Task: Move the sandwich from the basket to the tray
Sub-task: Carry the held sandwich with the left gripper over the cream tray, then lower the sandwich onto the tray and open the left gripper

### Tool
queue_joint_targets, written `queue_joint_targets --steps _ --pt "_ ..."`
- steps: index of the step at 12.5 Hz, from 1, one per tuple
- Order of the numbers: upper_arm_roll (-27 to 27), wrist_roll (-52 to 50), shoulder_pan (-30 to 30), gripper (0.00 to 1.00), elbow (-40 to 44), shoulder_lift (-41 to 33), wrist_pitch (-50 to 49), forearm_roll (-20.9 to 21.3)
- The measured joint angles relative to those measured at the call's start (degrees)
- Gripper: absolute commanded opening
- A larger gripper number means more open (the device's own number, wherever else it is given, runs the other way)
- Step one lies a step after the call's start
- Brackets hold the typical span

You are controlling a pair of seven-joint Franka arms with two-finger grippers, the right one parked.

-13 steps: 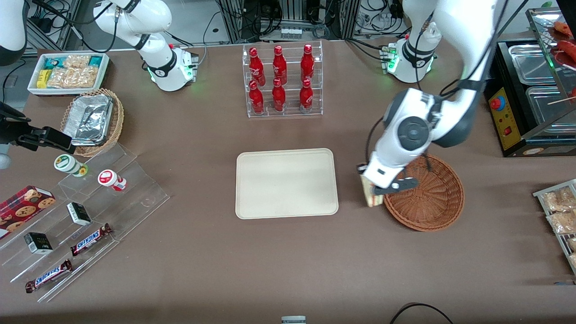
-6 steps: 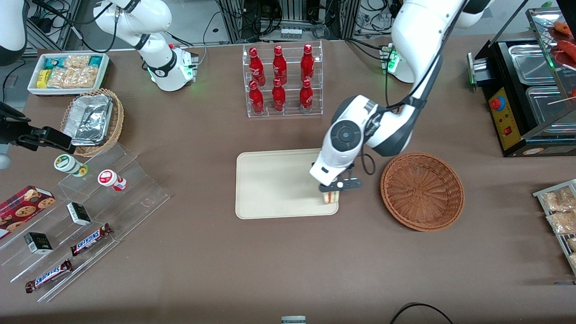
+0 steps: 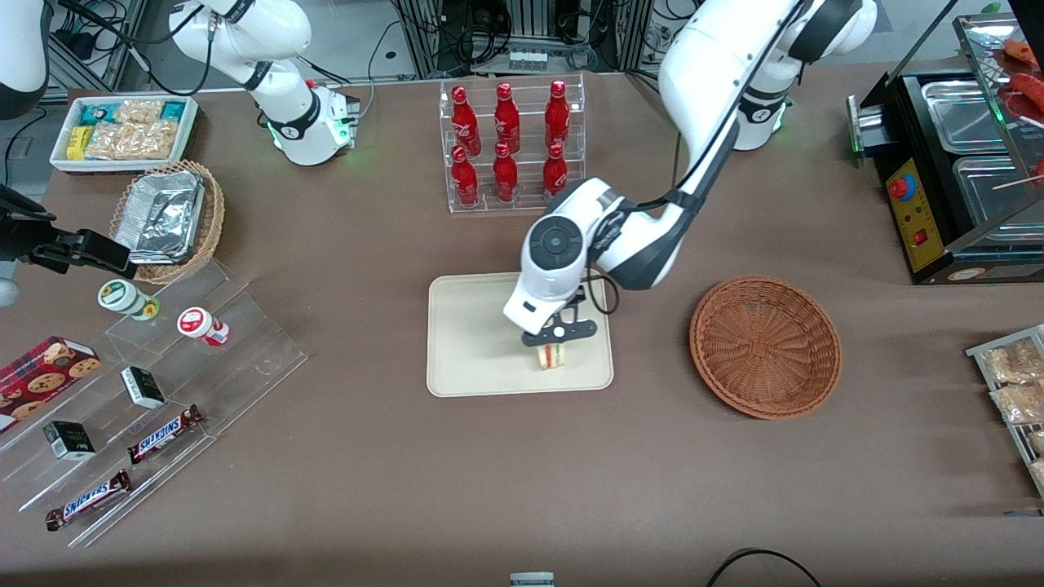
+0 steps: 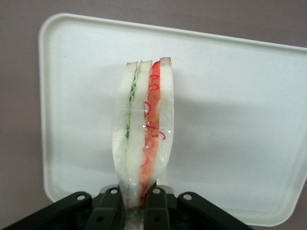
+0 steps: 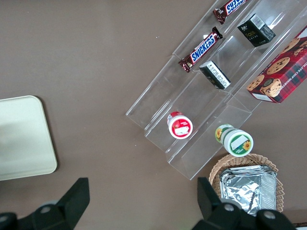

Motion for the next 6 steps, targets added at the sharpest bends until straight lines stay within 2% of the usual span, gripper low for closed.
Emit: queue_joint_targets --steps 6 --pt "0.17 -4.73 -3.92 0.0 5.2 4.96 -0.01 0.01"
